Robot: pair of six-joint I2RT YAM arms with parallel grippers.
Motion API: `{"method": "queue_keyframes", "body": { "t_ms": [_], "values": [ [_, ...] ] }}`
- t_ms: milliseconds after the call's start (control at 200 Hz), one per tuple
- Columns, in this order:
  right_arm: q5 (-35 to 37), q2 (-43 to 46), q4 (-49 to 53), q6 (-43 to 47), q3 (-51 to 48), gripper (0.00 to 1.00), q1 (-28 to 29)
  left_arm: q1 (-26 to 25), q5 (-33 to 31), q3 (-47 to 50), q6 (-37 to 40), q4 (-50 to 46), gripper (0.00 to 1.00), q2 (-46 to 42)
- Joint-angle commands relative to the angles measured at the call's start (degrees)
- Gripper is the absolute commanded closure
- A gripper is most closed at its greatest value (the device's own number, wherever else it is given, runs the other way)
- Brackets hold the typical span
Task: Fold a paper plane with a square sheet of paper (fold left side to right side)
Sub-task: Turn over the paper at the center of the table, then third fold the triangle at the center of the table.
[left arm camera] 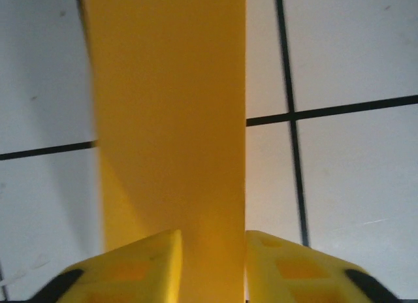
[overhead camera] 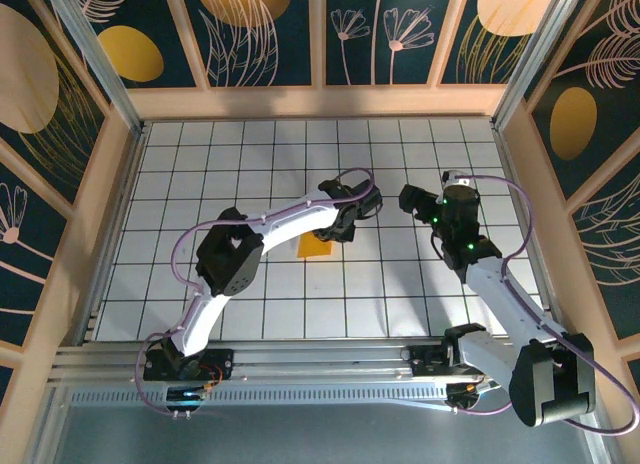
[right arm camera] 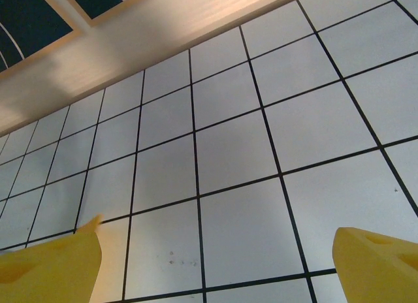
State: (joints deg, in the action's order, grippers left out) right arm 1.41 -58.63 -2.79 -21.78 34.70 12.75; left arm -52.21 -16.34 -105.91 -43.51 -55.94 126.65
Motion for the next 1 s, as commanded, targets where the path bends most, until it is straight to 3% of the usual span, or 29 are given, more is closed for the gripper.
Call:
{"method": "queue_keyframes", "body": {
  "t_ms": [0,180,455,701,996],
  "values": [
    [-2.93,-0.94,-0.65,-0.64,-0.21,0.08,-0.95,1.45,8.19,-2.37,2.90,4.18,0.63,-0.68],
    [-10.74,-3.49,0.75,-2.62,1.86,0.09,-1.36,5.38,17.32,5.33,3.70,16.89,0.59,-8.31],
    [-30.82,-16.09,-3.47,-11.63,4.67,0.40,0.45,14.06,26.71,31.42,-0.83,43.07,0.54,-26.81],
    [-29.36,-33.66,1.03,-12.14,15.97,0.65,11.39,22.97,28.16,51.48,-7.23,60.33,0.46,-40.81],
    [-26.01,-48.68,4.66,-11.62,28.60,0.91,17.59,27.33,20.91,62.34,-7.78,62.25,0.30,-50.51]
  ]
}}
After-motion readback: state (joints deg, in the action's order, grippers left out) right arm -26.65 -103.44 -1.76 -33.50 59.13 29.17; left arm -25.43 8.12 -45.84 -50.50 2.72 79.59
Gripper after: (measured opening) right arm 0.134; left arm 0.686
